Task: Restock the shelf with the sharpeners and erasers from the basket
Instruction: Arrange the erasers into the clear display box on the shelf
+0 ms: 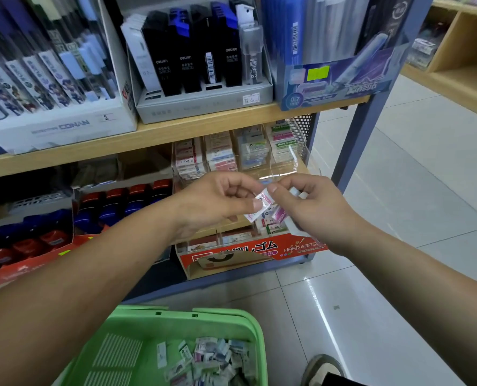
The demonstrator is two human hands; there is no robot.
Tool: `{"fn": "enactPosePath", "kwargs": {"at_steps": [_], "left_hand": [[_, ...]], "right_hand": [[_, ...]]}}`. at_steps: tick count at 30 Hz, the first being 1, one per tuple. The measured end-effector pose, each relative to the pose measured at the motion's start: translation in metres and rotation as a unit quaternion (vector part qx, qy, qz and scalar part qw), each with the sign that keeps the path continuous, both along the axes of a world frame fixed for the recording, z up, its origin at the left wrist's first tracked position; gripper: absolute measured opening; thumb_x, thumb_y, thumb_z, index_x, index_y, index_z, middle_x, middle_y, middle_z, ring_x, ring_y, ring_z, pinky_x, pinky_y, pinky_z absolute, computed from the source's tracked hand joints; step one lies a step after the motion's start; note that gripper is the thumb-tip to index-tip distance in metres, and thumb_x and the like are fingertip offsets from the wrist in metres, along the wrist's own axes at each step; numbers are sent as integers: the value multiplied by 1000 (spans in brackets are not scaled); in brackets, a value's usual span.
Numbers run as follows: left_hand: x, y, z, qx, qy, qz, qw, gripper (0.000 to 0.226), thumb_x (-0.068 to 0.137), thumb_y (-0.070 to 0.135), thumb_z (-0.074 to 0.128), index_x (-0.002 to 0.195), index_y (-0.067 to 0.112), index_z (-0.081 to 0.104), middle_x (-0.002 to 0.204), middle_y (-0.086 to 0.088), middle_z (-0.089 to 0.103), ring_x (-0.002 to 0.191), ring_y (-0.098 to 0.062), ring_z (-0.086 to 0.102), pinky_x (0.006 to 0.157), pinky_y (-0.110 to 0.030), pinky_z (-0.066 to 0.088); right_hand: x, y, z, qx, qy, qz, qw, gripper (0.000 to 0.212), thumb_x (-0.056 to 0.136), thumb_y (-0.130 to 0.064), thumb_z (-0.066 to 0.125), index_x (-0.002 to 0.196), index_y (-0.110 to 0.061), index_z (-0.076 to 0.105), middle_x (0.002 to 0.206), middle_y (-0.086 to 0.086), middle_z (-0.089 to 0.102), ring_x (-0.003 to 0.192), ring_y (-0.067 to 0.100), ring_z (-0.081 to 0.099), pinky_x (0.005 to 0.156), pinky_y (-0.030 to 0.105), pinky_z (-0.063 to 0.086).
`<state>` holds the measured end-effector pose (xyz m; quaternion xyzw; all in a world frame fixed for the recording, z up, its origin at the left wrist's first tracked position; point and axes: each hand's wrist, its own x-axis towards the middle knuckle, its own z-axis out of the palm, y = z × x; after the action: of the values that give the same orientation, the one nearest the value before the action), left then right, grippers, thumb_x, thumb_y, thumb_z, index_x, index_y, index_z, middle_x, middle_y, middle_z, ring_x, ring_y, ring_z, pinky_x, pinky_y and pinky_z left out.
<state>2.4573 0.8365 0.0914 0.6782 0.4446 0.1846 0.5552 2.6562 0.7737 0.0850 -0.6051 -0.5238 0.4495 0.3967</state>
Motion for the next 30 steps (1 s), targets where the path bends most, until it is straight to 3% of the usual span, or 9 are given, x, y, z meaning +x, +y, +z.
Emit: {"fn": "enactPosePath", "kwargs": {"at_steps": [3, 5, 7, 9, 13, 18, 20, 23, 30], "left_hand": [[14, 5, 0, 56, 50, 12, 997, 39, 95, 9, 72, 128, 29, 68, 105, -12, 69, 84, -14, 68, 68, -24, 58], [26, 10, -4, 102, 85, 19, 991, 30, 92, 6, 73, 114, 25, 70, 100, -8, 69, 81, -14, 68, 69, -32, 63], [35, 14, -14, 145, 108, 41, 983, 21, 85, 7, 78, 99, 21, 70, 94, -7, 72, 76, -12, 66, 77, -45, 63], [42, 16, -26, 171, 120, 68, 976, 20, 83, 11, 80, 96, 22, 70, 89, 0, 71, 73, -10, 65, 76, -46, 61], [45, 9, -46, 208, 104, 99, 968, 30, 90, 19, 74, 115, 34, 71, 99, 12, 66, 86, -10, 68, 79, -38, 61], [40, 2, -59, 216, 129, 85, 964, 12, 86, 22, 79, 79, 26, 70, 75, 5, 71, 71, -17, 69, 69, -47, 61], [39, 3, -55, 208, 167, 46, 963, 6, 90, 26, 76, 90, 31, 73, 83, 9, 72, 78, -13, 69, 74, -44, 62], [42, 6, -42, 233, 286, -37, 929, 20, 96, 25, 68, 113, 34, 74, 109, 12, 73, 97, -11, 68, 86, -40, 60], [57, 9, -28, 261, 374, -70, 887, 35, 95, 9, 59, 118, 29, 76, 122, 7, 72, 105, -16, 66, 89, -36, 59]], "right_hand": [[7, 4, -2, -10, 40, -67, 997, 20, 100, -29, 66, 92, -14, 77, 95, 15, 77, 80, 38, 76, 70, 46, 65], [15, 6, 0, -37, 66, -81, 994, 18, 100, -20, 62, 101, -9, 76, 91, 2, 76, 71, 16, 77, 56, 30, 63], [21, 6, 0, -64, 83, -75, 992, 17, 99, -14, 61, 104, -8, 76, 93, -1, 74, 66, 9, 75, 47, 19, 54], [24, 5, -1, -90, 118, -80, 986, 17, 96, -7, 62, 100, -11, 78, 98, 4, 76, 69, 17, 77, 48, 23, 56], [29, 3, -7, -95, 123, -89, 984, 15, 93, -4, 71, 99, -14, 80, 96, 5, 79, 74, 25, 79, 56, 30, 62], [35, 1, -8, -92, 128, -104, 982, 8, 91, -11, 77, 98, -15, 79, 91, 1, 80, 72, 21, 79, 52, 27, 60], [35, 1, -8, -91, 128, -108, 982, 8, 92, -11, 76, 99, -14, 79, 93, 2, 79, 72, 21, 79, 51, 27, 59], [35, 0, -9, -83, 119, -123, 982, 6, 93, -10, 75, 97, -14, 78, 96, 3, 78, 73, 22, 79, 51, 27, 59], [40, -1, -8, -37, 86, -177, 980, 13, 96, -9, 69, 93, -17, 79, 94, -2, 76, 88, 26, 76, 74, 43, 66]]}}
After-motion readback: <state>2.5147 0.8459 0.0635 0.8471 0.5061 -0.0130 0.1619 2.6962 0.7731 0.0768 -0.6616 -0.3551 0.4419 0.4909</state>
